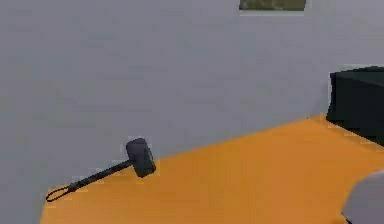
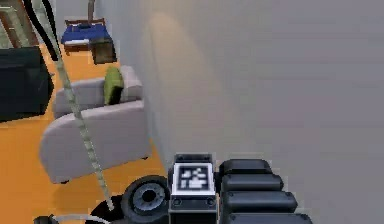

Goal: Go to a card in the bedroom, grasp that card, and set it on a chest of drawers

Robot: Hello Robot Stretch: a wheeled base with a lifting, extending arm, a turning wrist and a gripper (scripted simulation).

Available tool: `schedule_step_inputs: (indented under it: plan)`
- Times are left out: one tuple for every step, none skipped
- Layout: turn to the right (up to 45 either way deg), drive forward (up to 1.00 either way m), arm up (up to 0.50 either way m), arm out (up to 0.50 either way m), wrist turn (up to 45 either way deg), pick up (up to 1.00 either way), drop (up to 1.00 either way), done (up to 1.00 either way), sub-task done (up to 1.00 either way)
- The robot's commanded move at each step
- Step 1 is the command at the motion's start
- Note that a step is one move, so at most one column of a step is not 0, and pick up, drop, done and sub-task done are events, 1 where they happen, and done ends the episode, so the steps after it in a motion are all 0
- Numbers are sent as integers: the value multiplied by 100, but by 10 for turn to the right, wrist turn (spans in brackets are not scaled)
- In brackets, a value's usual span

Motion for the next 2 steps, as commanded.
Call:
schedule_step_inputs:
  plan:
    - [-240, 0, 0, 0, 0, 0, 0, 0, 0]
    - [0, 30, 0, 0, 0, 0, 0, 0, 0]
